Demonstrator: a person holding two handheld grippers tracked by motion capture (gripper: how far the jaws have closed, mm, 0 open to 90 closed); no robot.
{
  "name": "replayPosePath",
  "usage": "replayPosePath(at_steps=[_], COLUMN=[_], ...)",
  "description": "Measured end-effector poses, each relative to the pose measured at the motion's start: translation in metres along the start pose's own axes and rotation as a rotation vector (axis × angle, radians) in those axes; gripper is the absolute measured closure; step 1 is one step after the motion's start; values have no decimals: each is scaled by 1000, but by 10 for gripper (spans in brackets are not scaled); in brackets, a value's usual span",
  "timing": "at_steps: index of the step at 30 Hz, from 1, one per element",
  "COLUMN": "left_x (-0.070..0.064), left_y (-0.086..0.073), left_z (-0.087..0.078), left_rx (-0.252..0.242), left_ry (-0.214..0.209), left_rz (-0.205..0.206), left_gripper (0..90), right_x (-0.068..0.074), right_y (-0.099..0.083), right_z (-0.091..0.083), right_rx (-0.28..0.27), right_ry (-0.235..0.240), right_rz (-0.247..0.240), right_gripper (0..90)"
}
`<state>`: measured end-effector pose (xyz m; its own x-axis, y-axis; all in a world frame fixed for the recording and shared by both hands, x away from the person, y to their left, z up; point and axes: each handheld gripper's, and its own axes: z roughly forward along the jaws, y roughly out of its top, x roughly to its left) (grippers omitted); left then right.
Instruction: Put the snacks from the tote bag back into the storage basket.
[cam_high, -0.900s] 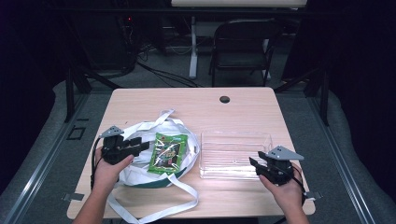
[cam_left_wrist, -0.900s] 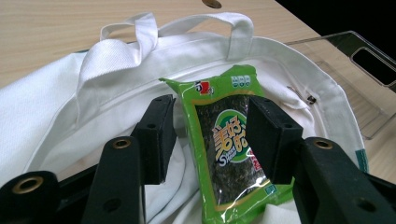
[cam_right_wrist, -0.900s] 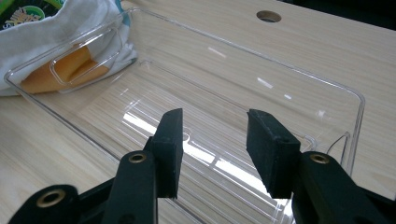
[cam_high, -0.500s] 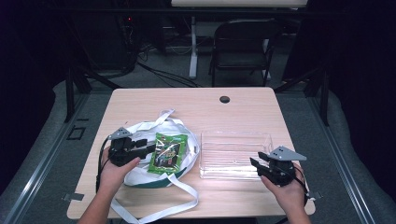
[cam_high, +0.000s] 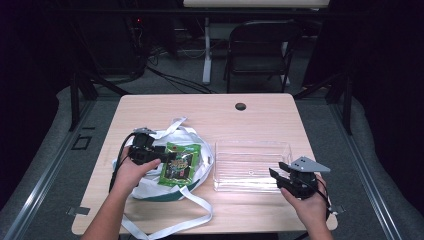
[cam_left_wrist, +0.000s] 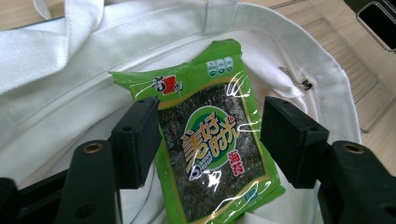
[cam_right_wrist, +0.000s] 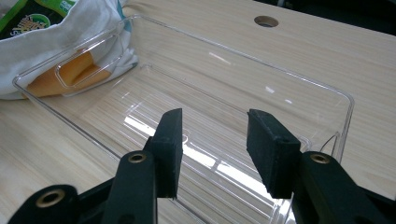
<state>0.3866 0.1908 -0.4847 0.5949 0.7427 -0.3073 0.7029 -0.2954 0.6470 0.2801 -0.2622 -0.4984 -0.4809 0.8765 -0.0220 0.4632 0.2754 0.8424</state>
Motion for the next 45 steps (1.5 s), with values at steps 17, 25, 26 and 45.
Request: replayPosePath(at_steps=[17, 25, 26, 45], left_x=[19, 23, 23, 28], left_y=[-2, -8, -8, -9], left_z=[10, 24, 27, 48], left_rx=[-17, 43, 52, 99], left_ry=[-3, -13, -13, -71], left_rz=[-72, -79, -74, -90], left_gripper=[354, 354, 354, 347], right_x=[2, 2, 2, 3], right_y=[-1, -1, -1, -6], right_z=[5, 5, 5, -1], right_rx=[-8, -20, -19, -33], right_ry=[-4, 1, 1, -6], right_rz=[-22, -29, -29, -22], right_gripper=[537, 531, 530, 521])
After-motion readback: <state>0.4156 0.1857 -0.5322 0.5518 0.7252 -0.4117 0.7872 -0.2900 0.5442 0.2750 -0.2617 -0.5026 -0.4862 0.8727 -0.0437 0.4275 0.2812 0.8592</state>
